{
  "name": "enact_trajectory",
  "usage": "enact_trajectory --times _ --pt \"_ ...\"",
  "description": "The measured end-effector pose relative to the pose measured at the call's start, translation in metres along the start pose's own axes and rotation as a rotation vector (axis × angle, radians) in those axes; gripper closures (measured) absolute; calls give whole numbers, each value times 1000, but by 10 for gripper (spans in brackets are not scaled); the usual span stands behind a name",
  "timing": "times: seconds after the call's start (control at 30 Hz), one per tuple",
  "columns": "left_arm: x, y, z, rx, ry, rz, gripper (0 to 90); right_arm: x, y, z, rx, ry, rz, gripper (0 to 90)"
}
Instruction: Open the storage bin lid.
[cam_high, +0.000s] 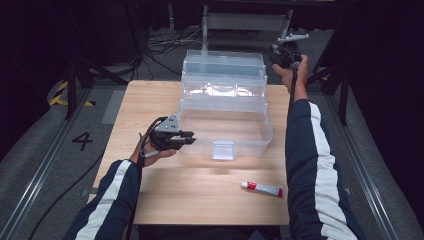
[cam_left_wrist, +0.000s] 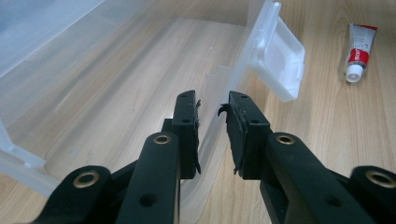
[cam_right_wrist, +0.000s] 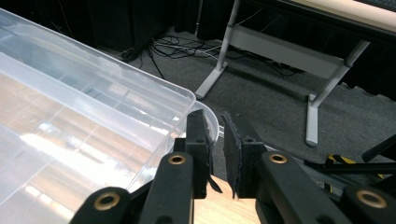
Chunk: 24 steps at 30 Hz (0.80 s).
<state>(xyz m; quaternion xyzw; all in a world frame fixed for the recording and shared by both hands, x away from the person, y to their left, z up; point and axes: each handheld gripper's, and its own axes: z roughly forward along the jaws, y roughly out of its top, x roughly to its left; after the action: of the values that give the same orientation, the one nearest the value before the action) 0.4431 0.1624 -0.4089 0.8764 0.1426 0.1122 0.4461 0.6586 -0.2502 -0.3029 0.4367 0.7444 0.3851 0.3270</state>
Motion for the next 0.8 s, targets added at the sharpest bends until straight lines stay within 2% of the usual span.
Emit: enact_trajectory --times 0.13,0.3,0.63,0.8 --pt "0 0 0 2 3 1 743 0 -2 -8 -4 -3 -16 794" --pt "-1 0 0 4 8 4 742 0 -7 -19 -11 -3 -12 788" --pt "-1 0 0 5 12 8 741 3 -21 -54 -25 23 -44 758" --pt "-1 0 0 4 13 7 741 5 -35 -77 -27 48 -57 735"
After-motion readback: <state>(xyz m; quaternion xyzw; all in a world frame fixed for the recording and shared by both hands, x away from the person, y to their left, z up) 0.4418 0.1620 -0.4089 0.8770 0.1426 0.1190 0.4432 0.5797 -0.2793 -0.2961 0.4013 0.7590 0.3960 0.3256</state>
